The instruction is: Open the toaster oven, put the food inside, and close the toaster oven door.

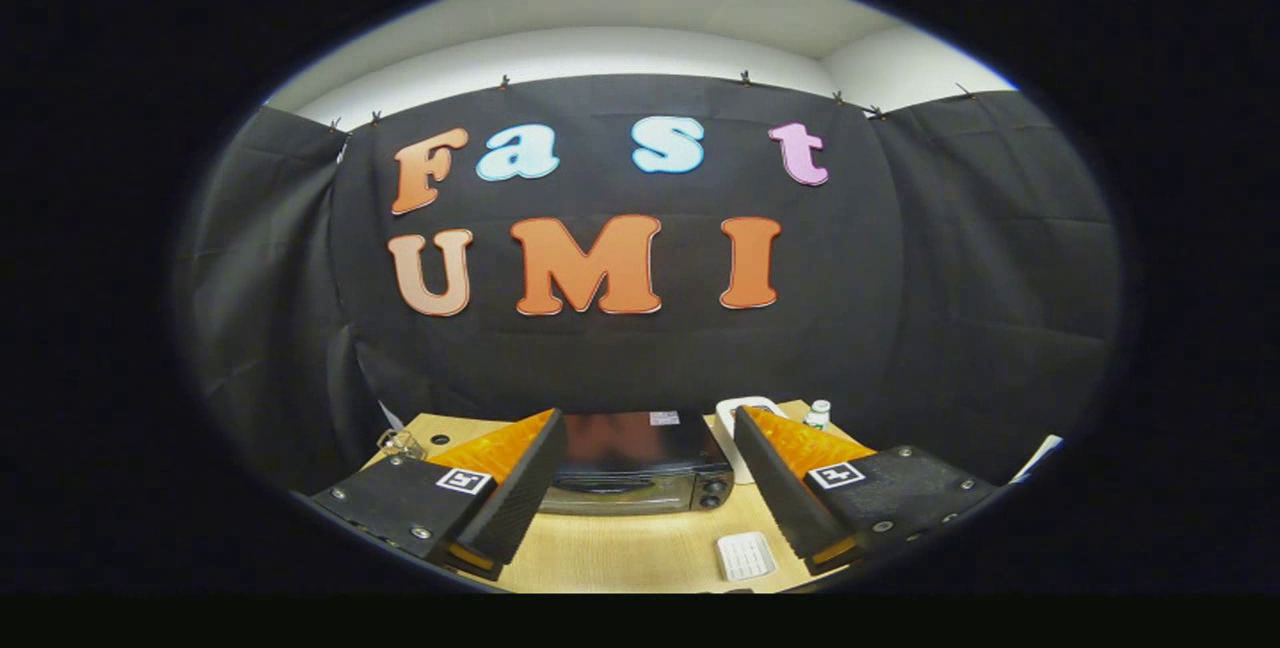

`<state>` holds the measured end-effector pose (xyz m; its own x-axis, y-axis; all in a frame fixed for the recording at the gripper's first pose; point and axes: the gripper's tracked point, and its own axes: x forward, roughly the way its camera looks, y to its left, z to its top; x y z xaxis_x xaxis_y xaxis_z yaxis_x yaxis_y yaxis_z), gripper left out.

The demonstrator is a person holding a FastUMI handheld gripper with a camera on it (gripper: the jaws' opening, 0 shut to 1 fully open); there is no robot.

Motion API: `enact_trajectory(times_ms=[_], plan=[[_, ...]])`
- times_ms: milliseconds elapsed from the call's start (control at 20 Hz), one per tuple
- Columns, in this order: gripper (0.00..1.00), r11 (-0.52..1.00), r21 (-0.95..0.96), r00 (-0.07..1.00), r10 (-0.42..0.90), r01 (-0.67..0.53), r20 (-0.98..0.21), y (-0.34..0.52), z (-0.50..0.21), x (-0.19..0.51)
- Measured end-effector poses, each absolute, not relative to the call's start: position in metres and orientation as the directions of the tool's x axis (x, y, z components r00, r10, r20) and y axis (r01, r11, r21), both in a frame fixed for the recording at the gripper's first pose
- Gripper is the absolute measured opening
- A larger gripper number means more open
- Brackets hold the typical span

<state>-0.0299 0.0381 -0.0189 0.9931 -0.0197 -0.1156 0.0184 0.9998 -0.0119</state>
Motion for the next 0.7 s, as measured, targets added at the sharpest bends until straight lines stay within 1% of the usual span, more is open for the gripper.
enact_trajectory(times_ms=[350,700], plan=[[0.99,0.999,0.021,0.995,-0.027,0.029,-0.094,0.057,-0.018,-0.033],[0.99,1.0,-0.011,0.997,-0.018,0.017,-0.072,0.073,-0.019,-0.034]])
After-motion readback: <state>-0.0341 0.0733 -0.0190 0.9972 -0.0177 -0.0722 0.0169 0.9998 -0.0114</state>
